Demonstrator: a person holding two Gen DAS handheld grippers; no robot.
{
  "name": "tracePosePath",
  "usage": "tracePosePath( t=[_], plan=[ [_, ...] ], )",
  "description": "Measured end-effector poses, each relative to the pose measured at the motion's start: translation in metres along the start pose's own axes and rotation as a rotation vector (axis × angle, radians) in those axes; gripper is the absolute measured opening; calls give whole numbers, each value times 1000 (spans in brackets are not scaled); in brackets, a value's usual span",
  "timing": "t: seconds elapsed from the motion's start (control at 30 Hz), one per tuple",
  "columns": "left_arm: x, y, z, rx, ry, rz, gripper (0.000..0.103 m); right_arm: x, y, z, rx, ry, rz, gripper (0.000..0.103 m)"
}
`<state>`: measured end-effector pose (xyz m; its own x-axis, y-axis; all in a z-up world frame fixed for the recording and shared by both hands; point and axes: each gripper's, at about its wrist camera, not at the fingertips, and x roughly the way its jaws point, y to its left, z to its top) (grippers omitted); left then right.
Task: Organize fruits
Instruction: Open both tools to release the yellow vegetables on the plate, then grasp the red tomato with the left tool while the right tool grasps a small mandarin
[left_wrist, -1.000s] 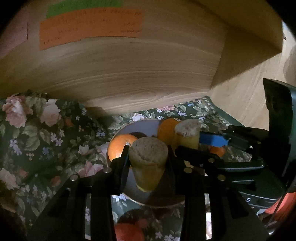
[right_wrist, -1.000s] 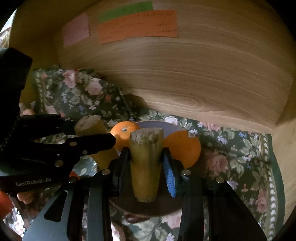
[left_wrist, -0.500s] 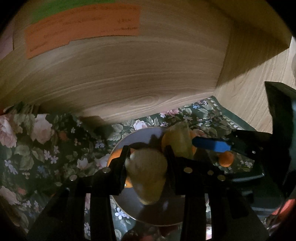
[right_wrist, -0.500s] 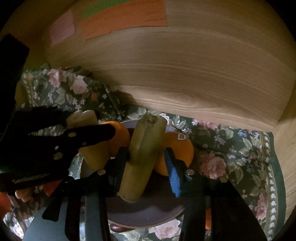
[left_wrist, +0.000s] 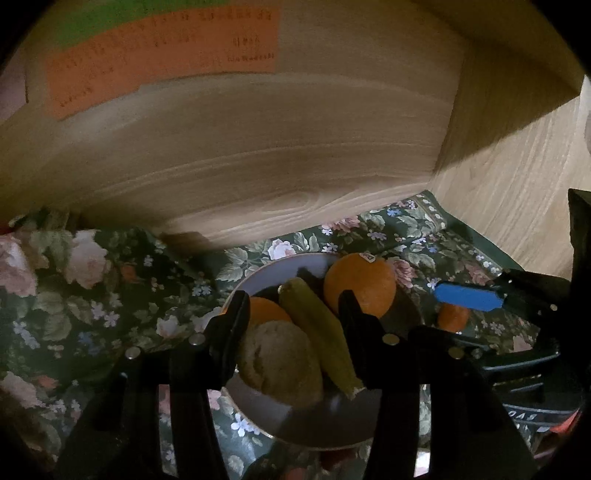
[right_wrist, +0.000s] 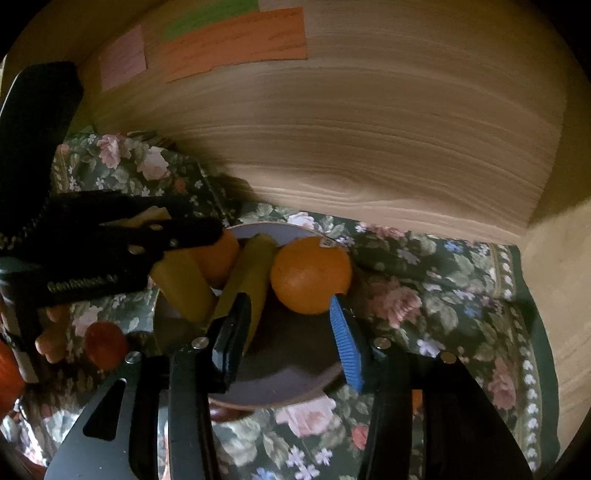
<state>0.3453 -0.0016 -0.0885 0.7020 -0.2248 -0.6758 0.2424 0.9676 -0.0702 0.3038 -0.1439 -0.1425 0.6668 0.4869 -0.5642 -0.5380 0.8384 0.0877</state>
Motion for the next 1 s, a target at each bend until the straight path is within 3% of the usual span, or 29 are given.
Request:
tracePosePath(
  t=[0.07,0.33,0.5,0.63,1.0],
  plan=[
    [-7,-1,-1,4,-10,9,58,-5,1,-3,2,-13,-6,50],
    [-40,-2,-16,45,-44,56,59,-20,8,-11,-11,-28,-16,51],
    [-63,8,-41,29,-59,80,70,-36,10,-22,-25,-48,-44,53],
    [-71,19,-63,-6,-15,76,70,-46,6,-35,-10,-50,-80,64],
    [-56,25,-117,-40,112,76,70,-46,-29,-69,105,51,-123,69]
  ],
)
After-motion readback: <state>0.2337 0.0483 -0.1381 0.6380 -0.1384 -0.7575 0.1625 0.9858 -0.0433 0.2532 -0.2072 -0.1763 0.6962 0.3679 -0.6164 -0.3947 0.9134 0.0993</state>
